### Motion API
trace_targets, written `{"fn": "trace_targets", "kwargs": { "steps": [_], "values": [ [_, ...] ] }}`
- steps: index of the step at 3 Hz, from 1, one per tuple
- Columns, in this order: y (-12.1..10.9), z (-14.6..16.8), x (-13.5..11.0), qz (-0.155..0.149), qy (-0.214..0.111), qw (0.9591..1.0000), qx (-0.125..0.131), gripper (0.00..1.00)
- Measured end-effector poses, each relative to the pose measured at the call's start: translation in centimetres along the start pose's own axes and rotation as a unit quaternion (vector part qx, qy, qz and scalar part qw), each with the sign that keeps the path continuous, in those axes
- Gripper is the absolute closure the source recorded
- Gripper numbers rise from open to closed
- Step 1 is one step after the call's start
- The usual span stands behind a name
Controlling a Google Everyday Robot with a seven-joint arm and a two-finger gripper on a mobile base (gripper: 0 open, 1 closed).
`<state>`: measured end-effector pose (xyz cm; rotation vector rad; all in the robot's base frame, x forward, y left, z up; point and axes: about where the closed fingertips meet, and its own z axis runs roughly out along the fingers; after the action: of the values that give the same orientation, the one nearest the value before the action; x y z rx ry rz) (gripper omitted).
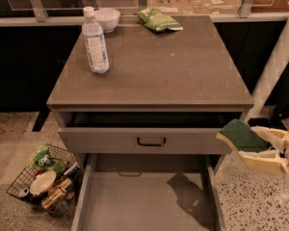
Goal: Place sponge into middle drawer
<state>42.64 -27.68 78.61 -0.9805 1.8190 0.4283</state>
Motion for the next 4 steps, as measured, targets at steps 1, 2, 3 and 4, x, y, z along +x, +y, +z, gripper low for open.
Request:
{"fn": "trace_targets", "kwargs": {
  "steps": [1, 2, 3, 4],
  "values": [
    [0.0, 0.0, 0.0, 0.000, 0.000, 1.0000, 0.000, 1.00],
    [1.2, 2.6, 3.1, 0.011, 0.016, 0.9995, -0.025, 1.00],
    [4.2, 4.7, 8.2, 0.027, 0.040, 0.9972, -0.057, 1.00],
    [8.5, 8.0, 12.9, 0.036, 0.052, 0.9936, -0.093, 1.00]
  ]
}}
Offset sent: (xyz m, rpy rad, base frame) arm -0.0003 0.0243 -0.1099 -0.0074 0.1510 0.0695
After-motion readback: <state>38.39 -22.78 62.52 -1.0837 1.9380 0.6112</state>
